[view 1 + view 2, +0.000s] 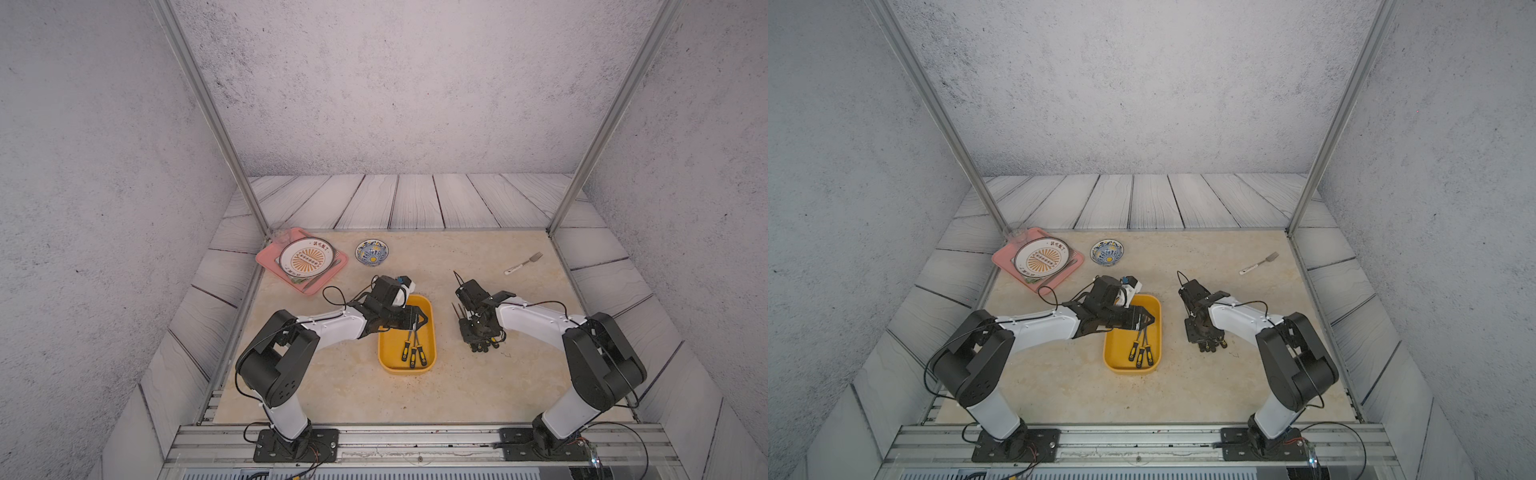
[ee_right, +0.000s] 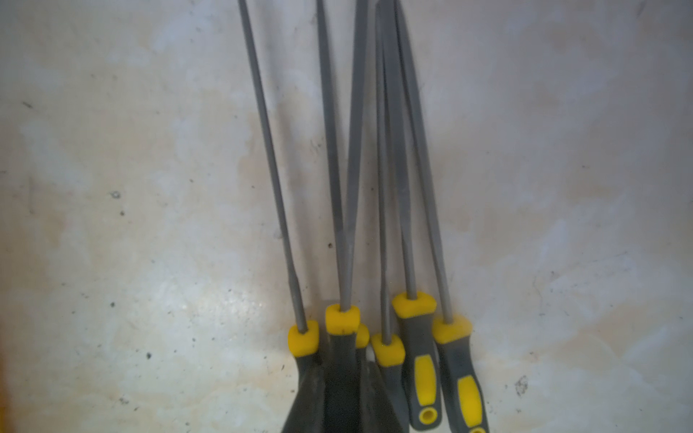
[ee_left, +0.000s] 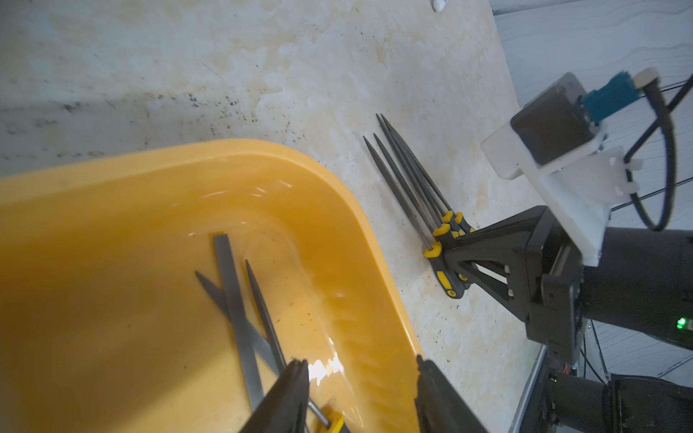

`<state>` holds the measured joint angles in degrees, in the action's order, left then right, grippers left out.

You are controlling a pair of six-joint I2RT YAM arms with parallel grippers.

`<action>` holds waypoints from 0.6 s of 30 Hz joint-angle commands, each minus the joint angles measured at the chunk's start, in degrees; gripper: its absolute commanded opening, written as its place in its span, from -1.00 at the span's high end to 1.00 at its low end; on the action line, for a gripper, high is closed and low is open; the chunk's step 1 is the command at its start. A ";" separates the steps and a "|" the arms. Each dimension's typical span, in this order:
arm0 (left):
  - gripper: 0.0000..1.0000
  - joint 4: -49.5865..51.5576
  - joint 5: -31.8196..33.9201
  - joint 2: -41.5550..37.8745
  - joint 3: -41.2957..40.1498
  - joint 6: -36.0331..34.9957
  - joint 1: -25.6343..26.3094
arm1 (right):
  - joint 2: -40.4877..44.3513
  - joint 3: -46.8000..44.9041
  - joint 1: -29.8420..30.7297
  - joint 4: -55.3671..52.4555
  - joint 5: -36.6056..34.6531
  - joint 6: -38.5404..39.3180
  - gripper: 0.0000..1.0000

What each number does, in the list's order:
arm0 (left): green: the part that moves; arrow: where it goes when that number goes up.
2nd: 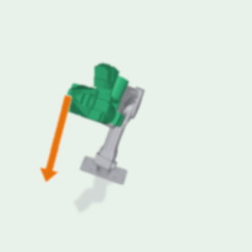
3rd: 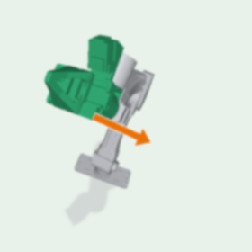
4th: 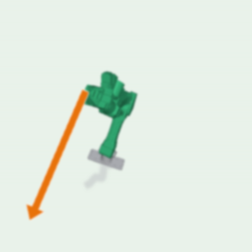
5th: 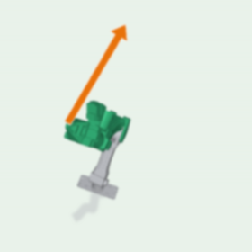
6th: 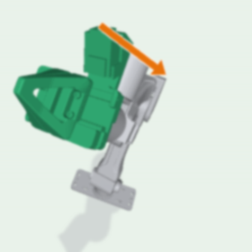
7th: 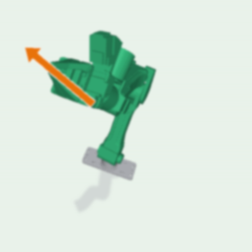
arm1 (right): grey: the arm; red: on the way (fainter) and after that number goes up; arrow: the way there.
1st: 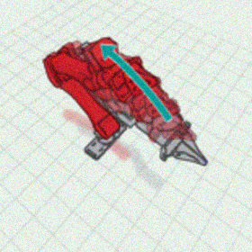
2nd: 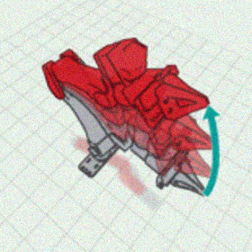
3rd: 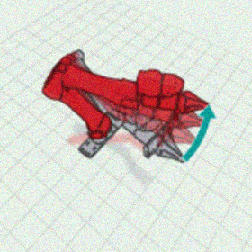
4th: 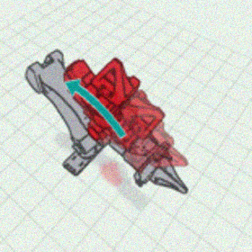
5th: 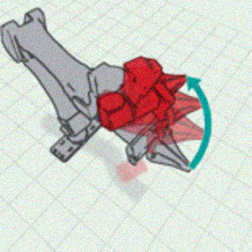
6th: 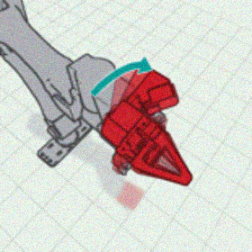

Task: Put the file tool into the storage box
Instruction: Pick up the file tool from the center of the board, then place the file tool in the storage box.

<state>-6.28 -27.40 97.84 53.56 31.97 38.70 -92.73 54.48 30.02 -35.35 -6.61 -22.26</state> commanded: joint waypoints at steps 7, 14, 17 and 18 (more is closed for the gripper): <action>-0.19 -5.87 -5.65 -1.74 3.38 2.41 -0.16 | 13.46 -2.13 -0.06 5.74 21.31 0.49 1.00; -0.21 -10.57 -8.94 -0.39 5.48 5.44 -0.14 | 15.09 -0.54 0.05 8.48 35.10 1.10 1.00; -0.20 -11.29 -9.32 1.00 6.64 6.22 -0.11 | 15.94 0.26 0.06 8.49 36.46 1.52 1.00; -0.20 -11.12 -9.38 1.69 7.01 6.34 -0.11 | 16.28 0.44 0.03 8.68 36.80 1.49 1.00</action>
<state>-15.31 -35.16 97.97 58.57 37.19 38.68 -78.56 53.08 30.09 -27.55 25.41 -21.82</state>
